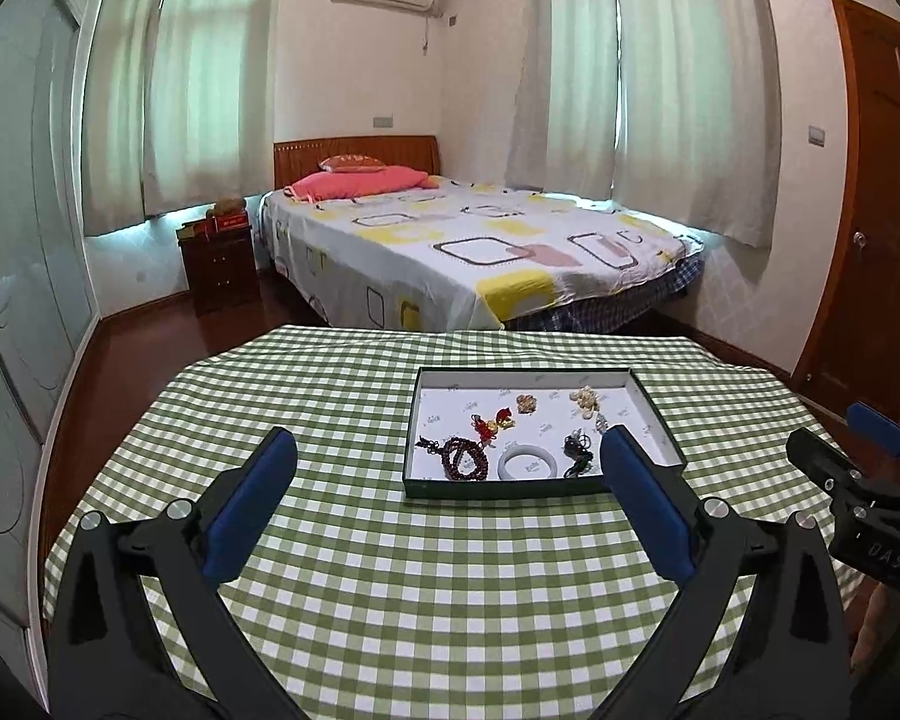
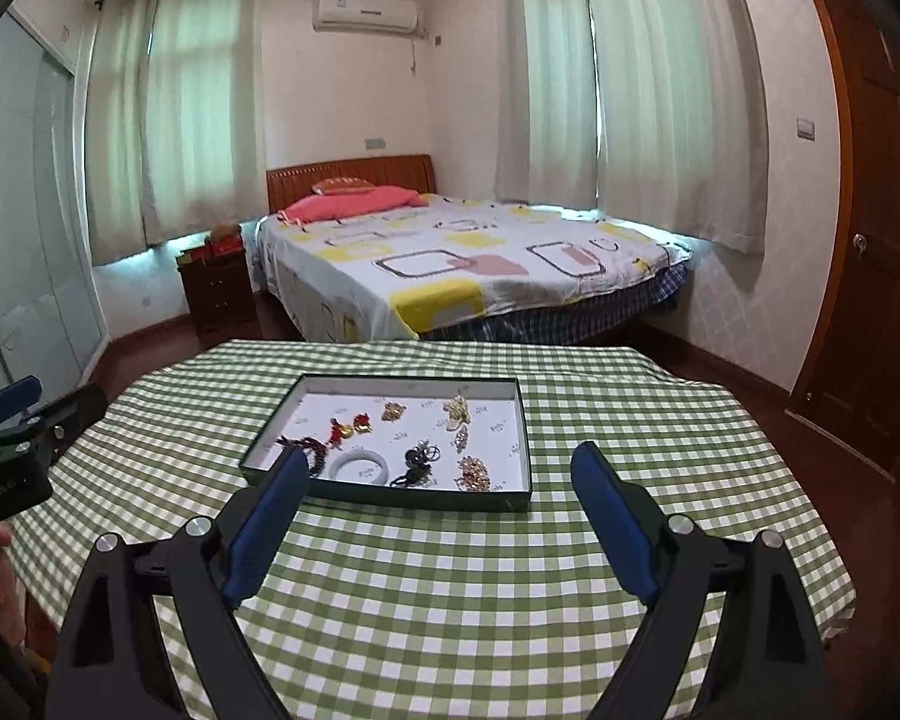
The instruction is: Organize jewelry
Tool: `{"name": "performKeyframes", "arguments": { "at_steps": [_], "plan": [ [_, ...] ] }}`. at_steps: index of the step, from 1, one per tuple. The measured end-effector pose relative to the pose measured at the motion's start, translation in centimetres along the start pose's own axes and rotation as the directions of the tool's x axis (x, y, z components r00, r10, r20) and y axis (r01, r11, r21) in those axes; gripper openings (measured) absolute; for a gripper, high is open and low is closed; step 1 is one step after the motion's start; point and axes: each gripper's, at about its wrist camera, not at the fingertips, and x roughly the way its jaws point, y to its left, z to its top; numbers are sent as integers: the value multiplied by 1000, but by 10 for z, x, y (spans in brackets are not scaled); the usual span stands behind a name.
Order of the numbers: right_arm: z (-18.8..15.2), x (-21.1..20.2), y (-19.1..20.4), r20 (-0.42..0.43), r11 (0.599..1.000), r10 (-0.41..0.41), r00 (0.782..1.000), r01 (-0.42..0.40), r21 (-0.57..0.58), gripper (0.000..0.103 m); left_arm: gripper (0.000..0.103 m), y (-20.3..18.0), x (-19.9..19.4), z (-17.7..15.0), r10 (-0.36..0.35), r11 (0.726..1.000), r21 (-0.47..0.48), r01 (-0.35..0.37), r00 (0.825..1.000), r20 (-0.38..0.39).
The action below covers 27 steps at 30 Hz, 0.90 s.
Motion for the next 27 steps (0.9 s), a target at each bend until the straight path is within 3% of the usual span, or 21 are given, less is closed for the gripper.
{"name": "performKeyframes", "arguments": {
  "at_steps": [13, 27],
  "plan": [
    [9, -39, 7, 74, 1000, 18, 997, -18, 2, 87, 99, 1, -41, 5, -11, 1000, 14, 10, 997, 78],
    [8, -39, 11, 74, 1000, 23, 997, -23, -4, 87, 99, 4, -40, 3, -21, 1000, 9, 20, 998, 66]
  ]
}}
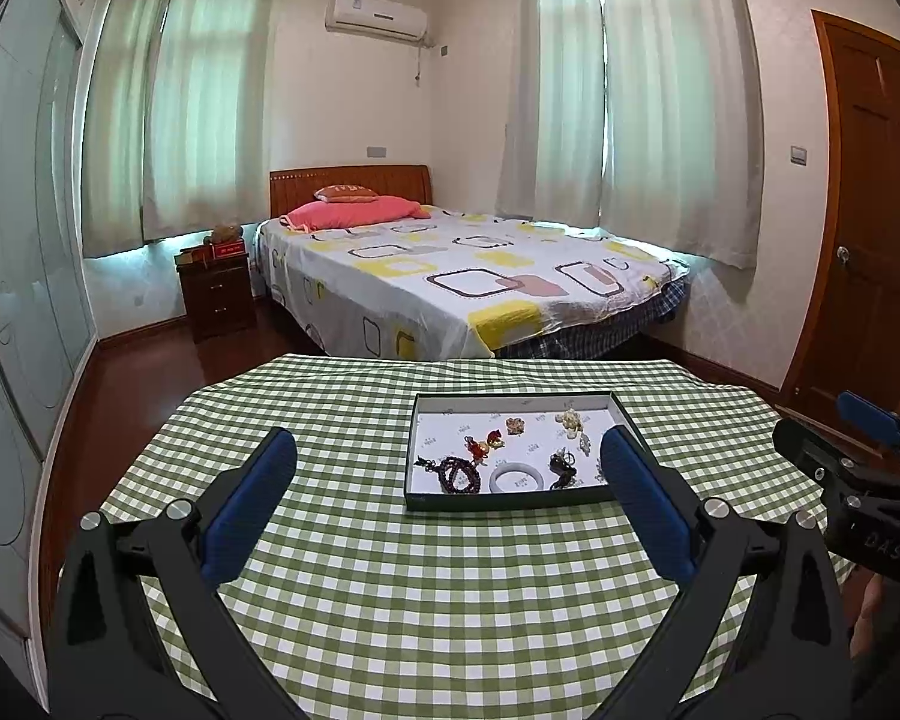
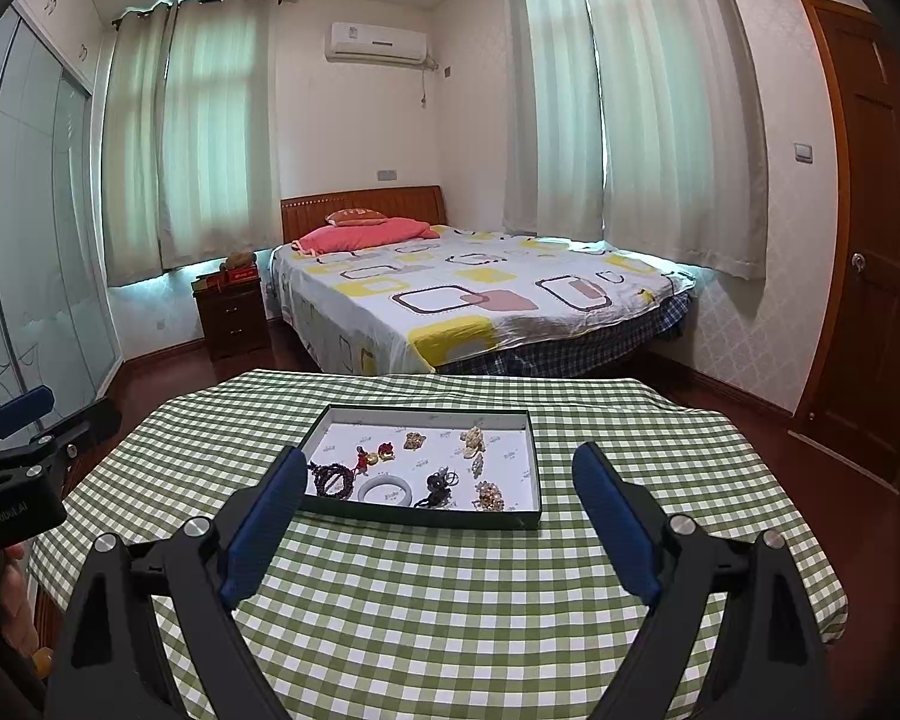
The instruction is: Organize jewelry
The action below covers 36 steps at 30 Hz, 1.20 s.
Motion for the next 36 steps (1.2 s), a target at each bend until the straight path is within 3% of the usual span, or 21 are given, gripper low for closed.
{"name": "performKeyframes", "arguments": {
  "at_steps": [36],
  "plan": [
    [-2, 2, 3, -4, 1000, 1, 1000, -1, -1, 87, 99, 6, 6, -7, 4, 1000, -13, -4, 1000, -11]
  ]
}}
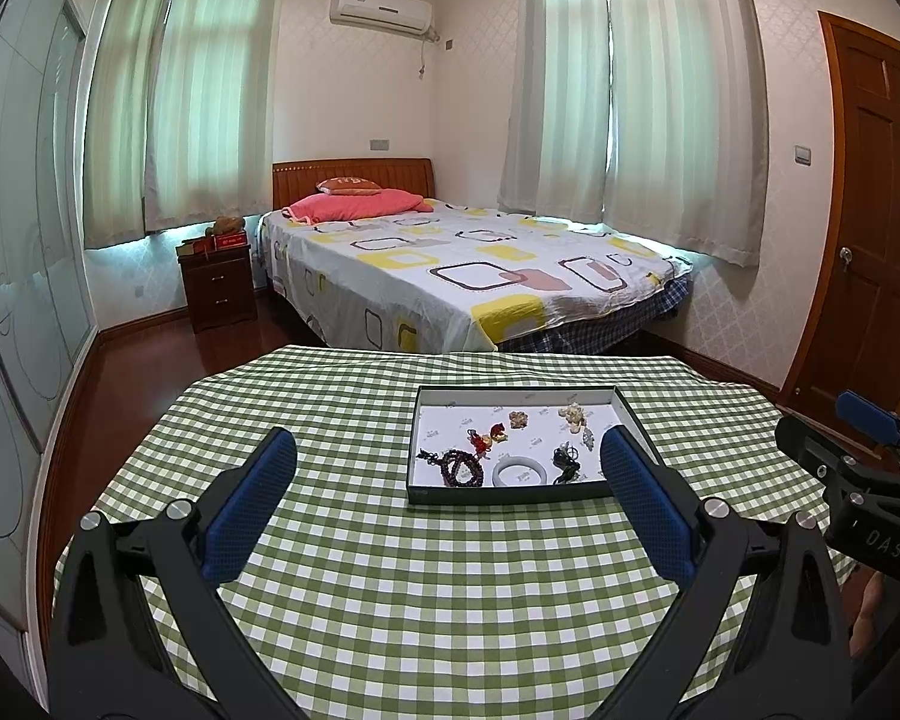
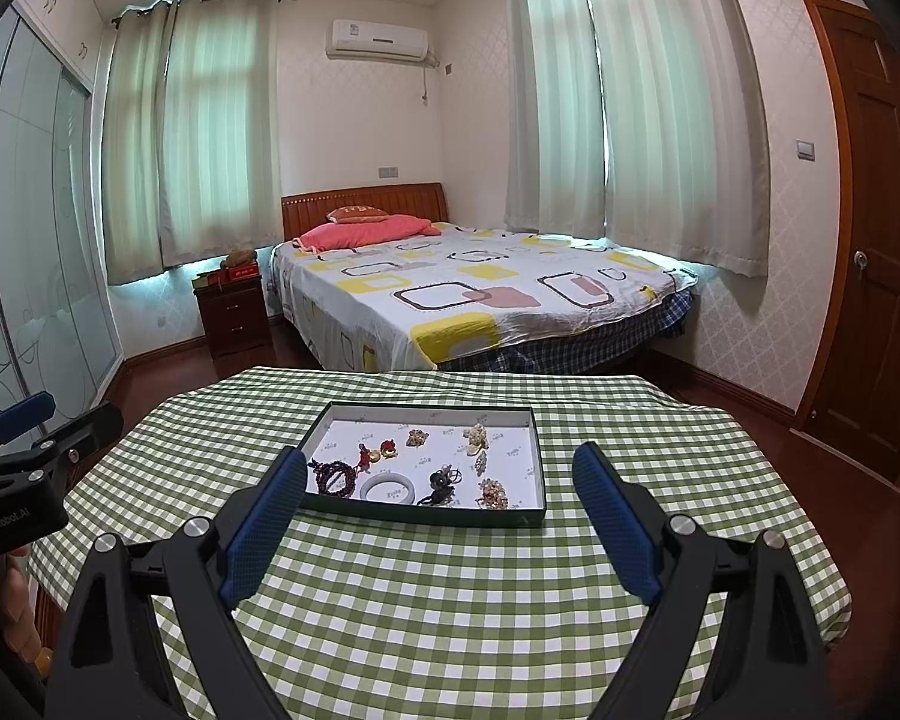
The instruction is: Organize jewelry
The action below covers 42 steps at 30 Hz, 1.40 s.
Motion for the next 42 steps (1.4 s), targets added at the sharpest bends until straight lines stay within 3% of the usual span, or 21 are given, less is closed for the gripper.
{"name": "performKeyframes", "arguments": {
  "at_steps": [22, 36, 42],
  "plan": [
    [-4, 2, 2, -9, 1000, 4, 1000, -4, 0, 87, 99, 2, 2, 1, 33, 999, -6, -33, 999, 6],
    [-9, 4, 2, -21, 1000, 5, 1000, -5, 3, 87, 99, 5, 8, -1, -24, 1000, -6, 24, 1000, -3],
    [-11, 8, 1, -34, 1000, 7, 999, -7, 5, 87, 99, 6, 14, -5, 52, 999, -14, -52, 999, 3]
  ]
}}
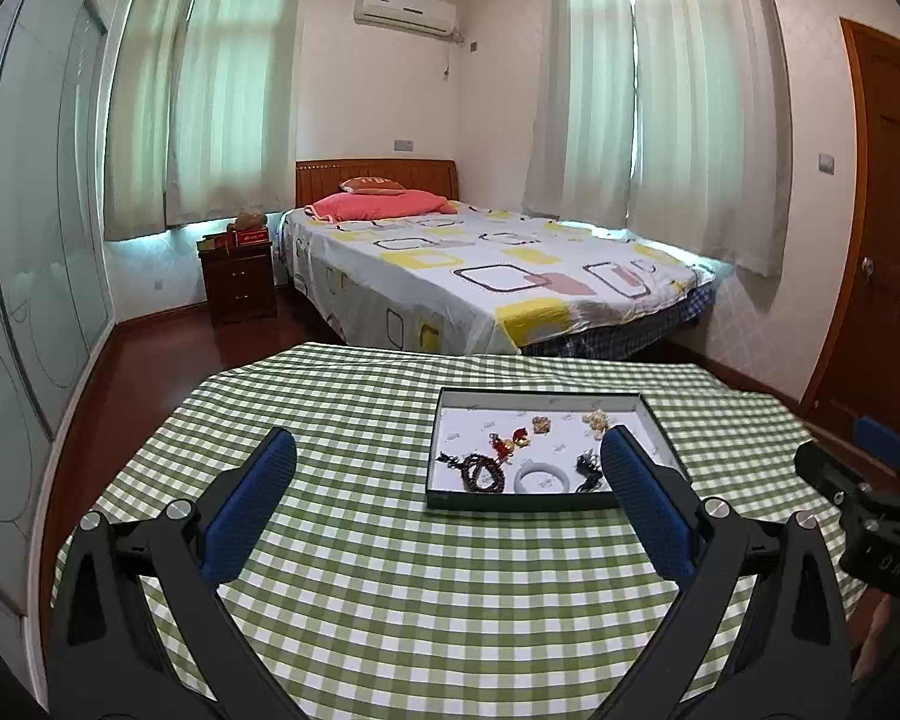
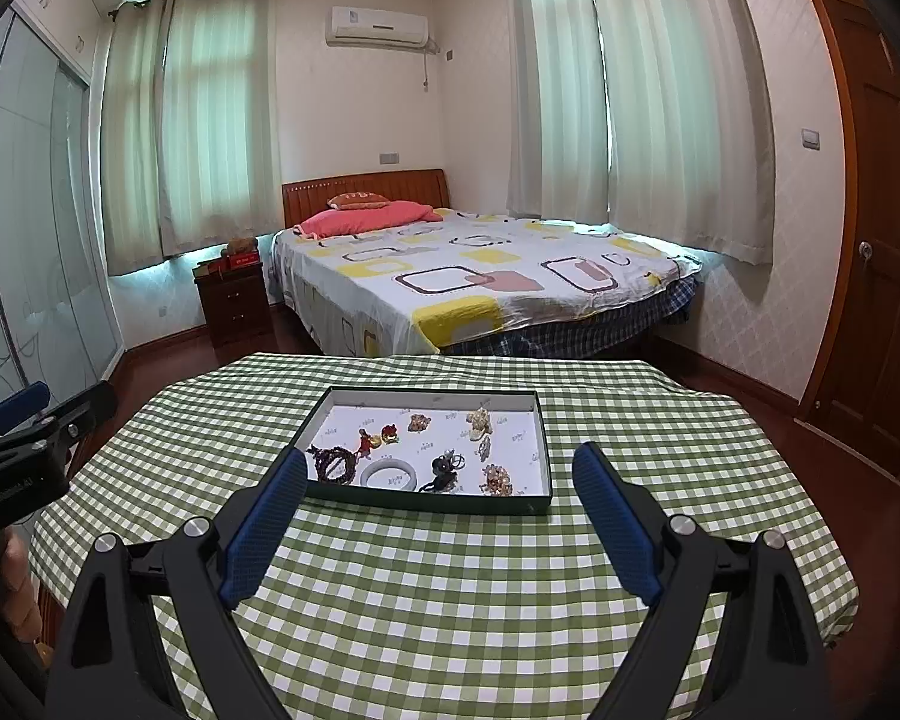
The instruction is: Organize jewelry
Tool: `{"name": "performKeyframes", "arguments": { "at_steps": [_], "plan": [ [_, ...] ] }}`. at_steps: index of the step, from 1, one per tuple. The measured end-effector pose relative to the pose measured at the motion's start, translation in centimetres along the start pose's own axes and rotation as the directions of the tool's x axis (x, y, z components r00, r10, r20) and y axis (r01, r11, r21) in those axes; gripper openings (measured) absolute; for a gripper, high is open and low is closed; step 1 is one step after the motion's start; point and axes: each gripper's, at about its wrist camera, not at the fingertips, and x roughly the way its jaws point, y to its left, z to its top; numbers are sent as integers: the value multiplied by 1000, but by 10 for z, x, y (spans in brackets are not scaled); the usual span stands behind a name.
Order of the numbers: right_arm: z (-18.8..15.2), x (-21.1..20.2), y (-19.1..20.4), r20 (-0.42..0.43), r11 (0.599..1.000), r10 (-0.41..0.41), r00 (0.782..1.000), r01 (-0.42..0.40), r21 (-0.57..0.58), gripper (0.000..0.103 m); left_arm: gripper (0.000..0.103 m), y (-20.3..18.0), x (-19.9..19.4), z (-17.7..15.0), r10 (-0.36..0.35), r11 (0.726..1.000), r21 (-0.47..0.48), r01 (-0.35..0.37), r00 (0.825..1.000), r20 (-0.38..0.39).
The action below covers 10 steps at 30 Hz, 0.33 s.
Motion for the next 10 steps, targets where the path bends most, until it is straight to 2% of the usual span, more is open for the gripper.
{"name": "performKeyframes", "arguments": {
  "at_steps": [5, 10],
  "plan": [
    [-1, 6, -1, -10, 1000, -4, 1000, 4, 2, 87, 99, -1, 9, -4, -8, 999, 35, 8, 1000, -3],
    [-2, 20, -8, -32, 1000, -14, 999, 15, 10, 87, 99, 4, 38, -11, -19, 999, 30, 21, 996, -88]
  ]
}}
